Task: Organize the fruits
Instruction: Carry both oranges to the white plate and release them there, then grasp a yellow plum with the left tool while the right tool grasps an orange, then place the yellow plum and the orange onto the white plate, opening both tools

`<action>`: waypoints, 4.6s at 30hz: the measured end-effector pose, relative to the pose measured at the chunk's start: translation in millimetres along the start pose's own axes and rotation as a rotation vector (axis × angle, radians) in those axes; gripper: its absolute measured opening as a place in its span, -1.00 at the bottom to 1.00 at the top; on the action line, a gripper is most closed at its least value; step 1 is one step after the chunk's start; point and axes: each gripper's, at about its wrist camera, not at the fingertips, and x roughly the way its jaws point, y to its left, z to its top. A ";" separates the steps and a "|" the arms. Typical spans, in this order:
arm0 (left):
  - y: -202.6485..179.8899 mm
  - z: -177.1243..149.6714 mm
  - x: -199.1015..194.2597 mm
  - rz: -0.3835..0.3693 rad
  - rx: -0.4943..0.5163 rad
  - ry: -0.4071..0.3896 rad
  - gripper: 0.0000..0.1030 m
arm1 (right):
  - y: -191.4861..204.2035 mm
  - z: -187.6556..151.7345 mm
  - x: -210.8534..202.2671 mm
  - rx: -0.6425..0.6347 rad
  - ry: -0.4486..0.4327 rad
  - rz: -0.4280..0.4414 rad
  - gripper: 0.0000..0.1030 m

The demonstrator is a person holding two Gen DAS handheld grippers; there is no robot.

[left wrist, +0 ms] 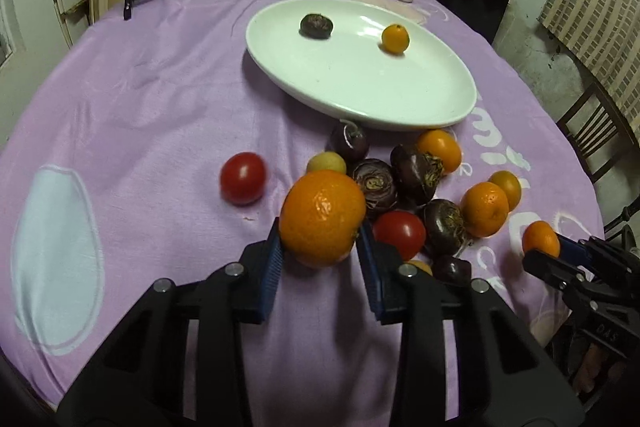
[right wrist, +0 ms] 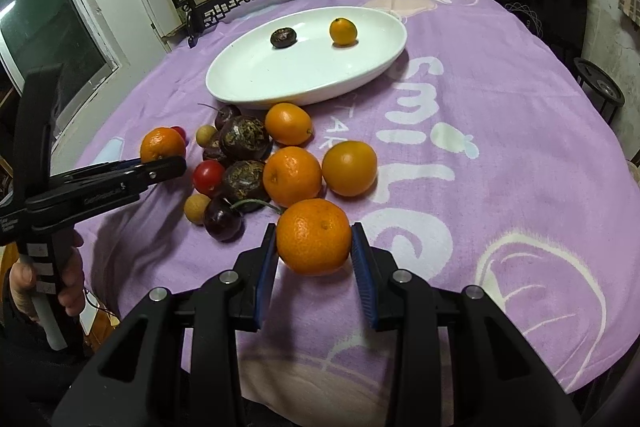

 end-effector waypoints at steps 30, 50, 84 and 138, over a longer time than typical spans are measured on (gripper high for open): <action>23.4 185.5 108.7 0.054 -0.025 0.112 -0.29 | 28.5 194.7 143.2 -0.192 0.083 -0.049 -0.30; 11.5 101.3 -21.5 0.058 0.061 -0.167 0.92 | 29.4 114.8 13.4 -0.194 -0.146 -0.181 0.18; -0.3 -46.1 -21.1 0.061 0.108 -0.010 0.92 | -8.0 38.8 48.8 -0.081 -0.002 -0.140 -0.25; -2.1 173.9 74.6 0.035 0.003 0.011 -0.55 | 7.2 172.3 97.4 -0.102 -0.021 -0.108 -0.25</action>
